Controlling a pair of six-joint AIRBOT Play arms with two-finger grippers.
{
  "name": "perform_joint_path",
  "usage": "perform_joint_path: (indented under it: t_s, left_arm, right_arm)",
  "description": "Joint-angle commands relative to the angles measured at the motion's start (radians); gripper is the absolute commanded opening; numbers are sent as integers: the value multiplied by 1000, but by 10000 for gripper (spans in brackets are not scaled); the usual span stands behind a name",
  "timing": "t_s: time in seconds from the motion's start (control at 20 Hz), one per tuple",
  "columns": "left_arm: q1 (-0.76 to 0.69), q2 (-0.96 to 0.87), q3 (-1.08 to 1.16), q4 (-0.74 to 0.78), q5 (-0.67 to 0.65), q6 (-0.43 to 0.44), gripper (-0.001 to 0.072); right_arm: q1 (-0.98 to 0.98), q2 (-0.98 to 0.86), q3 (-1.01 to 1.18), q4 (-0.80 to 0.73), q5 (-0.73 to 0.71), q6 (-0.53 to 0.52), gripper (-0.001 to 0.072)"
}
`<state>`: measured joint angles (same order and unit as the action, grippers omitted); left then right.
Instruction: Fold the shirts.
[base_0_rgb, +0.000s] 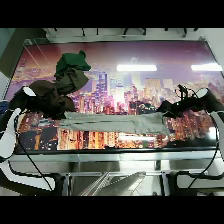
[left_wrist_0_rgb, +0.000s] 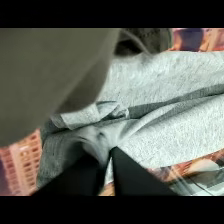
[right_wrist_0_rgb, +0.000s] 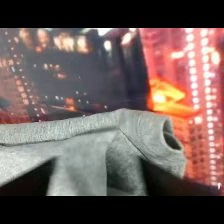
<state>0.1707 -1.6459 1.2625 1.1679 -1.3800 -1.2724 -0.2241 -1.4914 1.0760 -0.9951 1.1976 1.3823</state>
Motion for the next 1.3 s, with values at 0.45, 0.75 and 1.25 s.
perform_joint_path:
  t_s: [0.45, 0.75, 1.25]
  left_arm:
    - [-8, 225, 123, 0, -50, -132, 18]
    - [-111, 333, 121, 0, -28, -132, 19]
    - [-225, 323, 111, -17, 5, -135, 19]
  right_arm:
    - [-229, -60, 36, 4, 217, -224, 707]
    - [-215, -206, 35, 83, 219, -289, 706]
    - [-55, -210, -19, 218, 237, -368, 89]
